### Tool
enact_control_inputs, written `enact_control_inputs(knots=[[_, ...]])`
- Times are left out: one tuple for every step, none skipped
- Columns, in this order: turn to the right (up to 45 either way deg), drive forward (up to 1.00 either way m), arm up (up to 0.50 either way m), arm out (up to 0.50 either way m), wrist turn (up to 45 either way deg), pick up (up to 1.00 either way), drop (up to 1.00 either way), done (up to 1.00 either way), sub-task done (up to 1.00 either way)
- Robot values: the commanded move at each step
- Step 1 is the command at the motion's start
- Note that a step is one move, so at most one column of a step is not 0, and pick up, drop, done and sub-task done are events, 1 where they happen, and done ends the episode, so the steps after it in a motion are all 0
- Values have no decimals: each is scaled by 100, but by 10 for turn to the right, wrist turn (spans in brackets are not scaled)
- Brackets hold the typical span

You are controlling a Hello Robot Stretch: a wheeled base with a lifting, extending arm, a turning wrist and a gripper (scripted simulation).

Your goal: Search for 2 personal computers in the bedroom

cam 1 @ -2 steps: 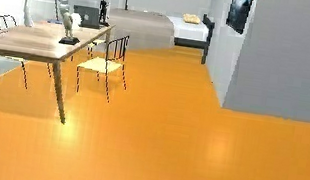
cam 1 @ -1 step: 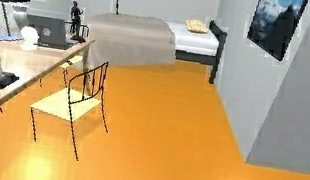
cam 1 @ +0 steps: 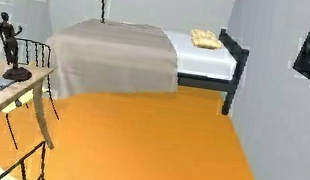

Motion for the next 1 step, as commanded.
enact_control_inputs(knots=[[30,0,0,0,0,0,0,0,0]])
